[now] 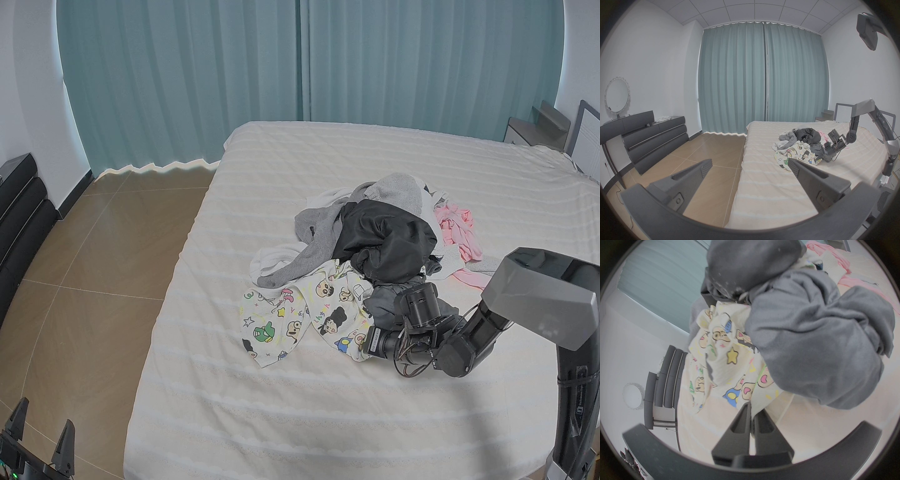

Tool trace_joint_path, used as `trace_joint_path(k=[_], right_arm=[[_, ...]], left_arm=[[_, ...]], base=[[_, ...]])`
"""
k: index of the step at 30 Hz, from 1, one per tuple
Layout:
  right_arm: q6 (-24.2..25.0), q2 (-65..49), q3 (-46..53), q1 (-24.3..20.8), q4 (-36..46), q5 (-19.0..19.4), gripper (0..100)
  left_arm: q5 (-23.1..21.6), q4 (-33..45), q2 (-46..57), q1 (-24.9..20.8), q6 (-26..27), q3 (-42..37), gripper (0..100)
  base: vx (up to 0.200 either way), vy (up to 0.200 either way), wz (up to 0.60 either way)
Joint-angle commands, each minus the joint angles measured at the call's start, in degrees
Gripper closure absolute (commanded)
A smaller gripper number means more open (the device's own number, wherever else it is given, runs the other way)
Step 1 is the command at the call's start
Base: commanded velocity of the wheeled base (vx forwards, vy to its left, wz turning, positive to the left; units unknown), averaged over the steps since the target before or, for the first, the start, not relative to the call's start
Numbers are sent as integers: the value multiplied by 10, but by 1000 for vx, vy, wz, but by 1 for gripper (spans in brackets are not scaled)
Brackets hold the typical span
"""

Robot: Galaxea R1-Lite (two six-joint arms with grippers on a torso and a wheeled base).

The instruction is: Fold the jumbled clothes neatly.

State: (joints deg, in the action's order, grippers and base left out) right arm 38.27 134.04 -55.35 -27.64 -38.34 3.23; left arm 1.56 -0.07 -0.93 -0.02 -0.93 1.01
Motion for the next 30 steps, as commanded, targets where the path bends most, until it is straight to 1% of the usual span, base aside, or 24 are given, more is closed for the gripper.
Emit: trace_joint_path(k=[1, 6, 8, 9, 10, 11, 15, 17, 19, 22, 23, 30], right_arm=[[3, -96, 59, -7, 0, 24, 100], [8, -198, 137, -16, -4, 30, 100], [8, -213, 147, -17, -4, 34, 100], [8, -235, 161, -17, -4, 45, 100], [8, -235, 161, -17, -4, 45, 100], [15, -294, 190, -18, -3, 76, 100], [17, -379, 210, -23, 1, 92, 100], [17, -407, 215, -28, 3, 94, 100], [17, -436, 221, -42, 7, 94, 100], [17, -453, 223, -47, 10, 94, 100], [17, -490, 226, -62, 20, 94, 100], [15, -590, 219, -101, 66, 94, 100]], left_arm=[[0, 0, 9, 0, 0, -9, 0], [0, 0, 9, 0, 0, -9, 0], [0, 0, 9, 0, 0, -9, 0], [0, 0, 9, 0, 0, -9, 0], [0, 0, 9, 0, 0, -9, 0], [0, 0, 9, 0, 0, -9, 0], [0, 0, 9, 0, -1, -9, 0], [0, 0, 9, 0, 0, -9, 0], [0, 0, 9, 0, -1, -9, 0], [0, 0, 9, 0, 0, -9, 0], [-2, -1, 9, 0, 0, -9, 0], [-2, 0, 9, 0, 1, -9, 0]], base=[[0, 0, 0], [0, 0, 0], [0, 0, 0], [0, 0, 0], [0, 0, 0], [0, 0, 0], [0, 0, 0], [0, 0, 0], [0, 0, 0], [0, 0, 0], [0, 0, 0], [0, 0, 0]])
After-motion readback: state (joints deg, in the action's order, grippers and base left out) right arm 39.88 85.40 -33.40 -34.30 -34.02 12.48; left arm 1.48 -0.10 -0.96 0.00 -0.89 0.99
